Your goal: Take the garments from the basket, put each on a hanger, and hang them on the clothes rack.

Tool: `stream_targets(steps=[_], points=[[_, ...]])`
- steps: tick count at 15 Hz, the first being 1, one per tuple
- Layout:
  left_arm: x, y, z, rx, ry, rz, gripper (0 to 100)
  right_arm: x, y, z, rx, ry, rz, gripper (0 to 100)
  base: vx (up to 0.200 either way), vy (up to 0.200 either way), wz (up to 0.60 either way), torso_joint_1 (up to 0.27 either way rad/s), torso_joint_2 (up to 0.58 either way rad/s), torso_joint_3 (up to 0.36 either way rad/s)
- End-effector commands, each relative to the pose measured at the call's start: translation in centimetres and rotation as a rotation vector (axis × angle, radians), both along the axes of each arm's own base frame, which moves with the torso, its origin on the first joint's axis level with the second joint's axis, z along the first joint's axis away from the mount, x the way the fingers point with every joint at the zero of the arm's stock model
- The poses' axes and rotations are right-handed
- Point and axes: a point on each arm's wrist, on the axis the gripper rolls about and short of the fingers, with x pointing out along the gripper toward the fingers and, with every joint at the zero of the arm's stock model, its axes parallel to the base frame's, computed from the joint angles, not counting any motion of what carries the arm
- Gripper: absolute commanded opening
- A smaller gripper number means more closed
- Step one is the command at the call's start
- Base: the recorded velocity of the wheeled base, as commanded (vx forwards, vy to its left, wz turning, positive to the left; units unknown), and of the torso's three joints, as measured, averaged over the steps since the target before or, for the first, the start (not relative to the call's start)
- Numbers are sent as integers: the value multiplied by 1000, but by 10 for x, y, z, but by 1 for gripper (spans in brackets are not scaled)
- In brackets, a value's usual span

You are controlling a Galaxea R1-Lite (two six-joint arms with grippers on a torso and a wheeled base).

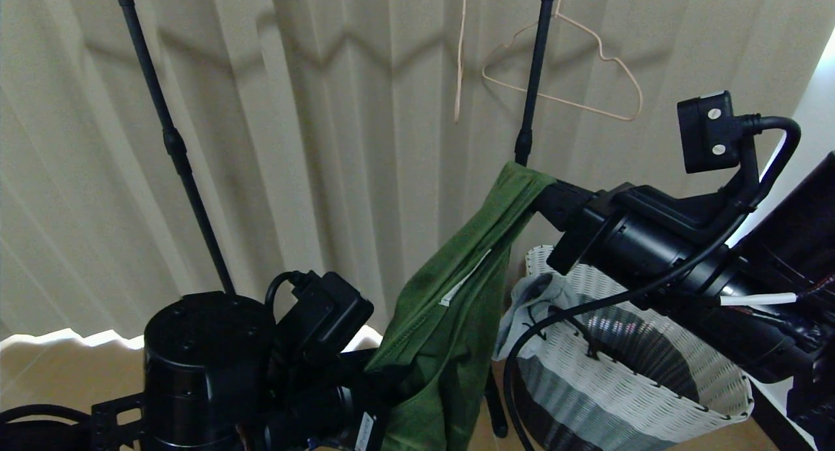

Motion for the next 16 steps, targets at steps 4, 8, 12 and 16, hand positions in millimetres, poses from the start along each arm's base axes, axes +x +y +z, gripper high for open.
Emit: stream_targets(steps=[4,8,12,16], points=[[23,-2,-10,24,18,62,100,-16,11,1,3,-3,69,0,0,0,0,0,0,0],[48,2,-33,72,-75,95,100,-20,14,0,0,-1,86,0,0,0,0,0,0,0],[46,4,-54,108,-163,61,100,-21,13,-2,-6,4,86,0,0,0,0,0,0,0],[45,5,-55,117,-193,50,100,-21,13,-2,-7,5,86,0,0,0,0,0,0,0]])
